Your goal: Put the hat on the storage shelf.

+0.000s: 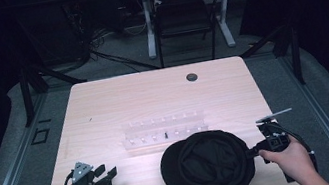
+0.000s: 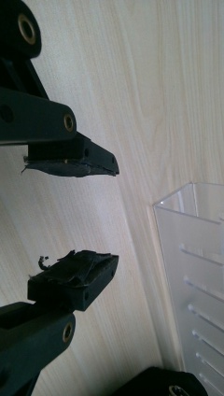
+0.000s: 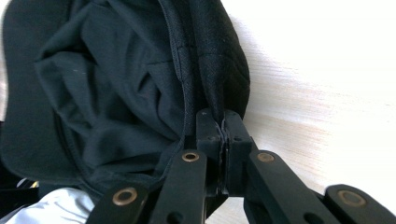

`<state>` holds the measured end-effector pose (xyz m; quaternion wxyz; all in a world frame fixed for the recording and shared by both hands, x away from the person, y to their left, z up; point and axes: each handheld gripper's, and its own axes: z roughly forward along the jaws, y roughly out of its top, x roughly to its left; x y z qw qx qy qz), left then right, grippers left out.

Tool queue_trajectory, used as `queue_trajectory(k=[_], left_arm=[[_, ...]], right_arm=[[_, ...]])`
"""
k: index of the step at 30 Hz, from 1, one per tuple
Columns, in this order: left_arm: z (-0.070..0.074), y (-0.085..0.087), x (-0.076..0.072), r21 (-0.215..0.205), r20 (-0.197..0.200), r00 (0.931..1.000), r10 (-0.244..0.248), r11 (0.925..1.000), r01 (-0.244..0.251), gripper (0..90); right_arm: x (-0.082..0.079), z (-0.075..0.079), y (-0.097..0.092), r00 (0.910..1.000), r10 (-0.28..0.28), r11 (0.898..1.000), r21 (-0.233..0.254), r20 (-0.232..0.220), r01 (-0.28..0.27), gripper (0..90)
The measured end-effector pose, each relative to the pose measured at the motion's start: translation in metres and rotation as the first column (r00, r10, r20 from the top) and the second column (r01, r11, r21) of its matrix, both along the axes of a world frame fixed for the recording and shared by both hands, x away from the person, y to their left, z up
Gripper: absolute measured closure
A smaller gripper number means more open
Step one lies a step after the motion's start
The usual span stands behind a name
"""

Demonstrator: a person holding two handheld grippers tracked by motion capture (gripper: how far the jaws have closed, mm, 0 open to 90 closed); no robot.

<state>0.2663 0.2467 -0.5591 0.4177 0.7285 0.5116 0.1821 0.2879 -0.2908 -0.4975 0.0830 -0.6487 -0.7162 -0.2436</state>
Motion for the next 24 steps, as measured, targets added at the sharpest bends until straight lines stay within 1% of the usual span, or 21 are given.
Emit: queue_trajectory(k=[3,4,6,7,9,10,13,14,18,22,23,24], left_arm=[[0.0,0.0,0.0,0.001,0.0,1.0,0.0,1.0,0.0,50.1],[-0.001,0.0,0.0,0.001,-0.001,1.0,-0.001,1.0,0.001,50.1],[-0.002,-0.001,0.0,0.001,-0.001,1.0,0.001,1.0,-0.001,50.2],[-0.002,-0.002,0.001,0.002,-0.003,1.0,-0.001,1.0,0.001,50.2],[-0.002,-0.002,0.001,0.004,-0.004,1.0,-0.005,1.0,0.005,50.1],[-0.002,-0.002,0.001,0.004,-0.004,1.0,-0.005,1.0,0.005,50.2],[-0.002,-0.003,0.001,0.005,-0.005,1.0,-0.006,1.0,0.006,50.1],[-0.002,-0.002,0.001,0.004,-0.005,1.0,-0.006,1.0,0.006,50.2],[-0.002,-0.002,0.001,0.002,-0.003,1.0,-0.005,1.0,0.005,50.2],[-0.002,-0.003,0.001,0.006,-0.004,1.0,-0.007,1.0,0.007,50.2],[-0.002,-0.003,0.001,0.006,-0.004,1.0,-0.007,1.0,0.007,50.2],[-0.002,-0.003,0.001,0.006,-0.004,1.0,-0.007,1.0,0.007,50.2]], right_arm=[[-0.001,0.006,-0.001,0.9999,0.011,1.0,0.012,-0.001,-0.011,88.0],[-0.002,0.008,0.0,1.0,0.001,0.999,0.034,0.004,-0.001,88.1],[-0.002,0.013,-0.001,1.0,0.005,0.998,0.065,0.0,-0.005,88.1],[-0.002,0.013,-0.001,1.0,0.005,0.998,0.065,0.0,-0.005,88.1],[-0.002,0.019,-0.001,1.0,0.007,0.996,0.09,0.004,-0.007,88.1],[-0.002,0.019,-0.001,1.0,0.007,0.996,0.09,0.004,-0.007,88.1],[-0.002,0.024,0.0,0.9999,0.011,0.993,0.118,0.004,-0.011,88.1],[-0.002,0.027,0.0,0.9999,0.017,0.993,0.121,0.004,-0.017,88.1],[-0.003,0.035,0.003,0.9998,0.021,0.987,0.162,0.006,-0.021,88.1],[-0.003,0.042,0.005,0.9998,0.02,0.977,0.212,0.007,-0.021,88.1],[-0.002,0.045,0.006,0.9995,0.028,0.972,0.232,0.012,-0.03,88.2],[-0.002,0.045,0.006,0.9995,0.028,0.972,0.232,0.012,-0.03,88.2]])
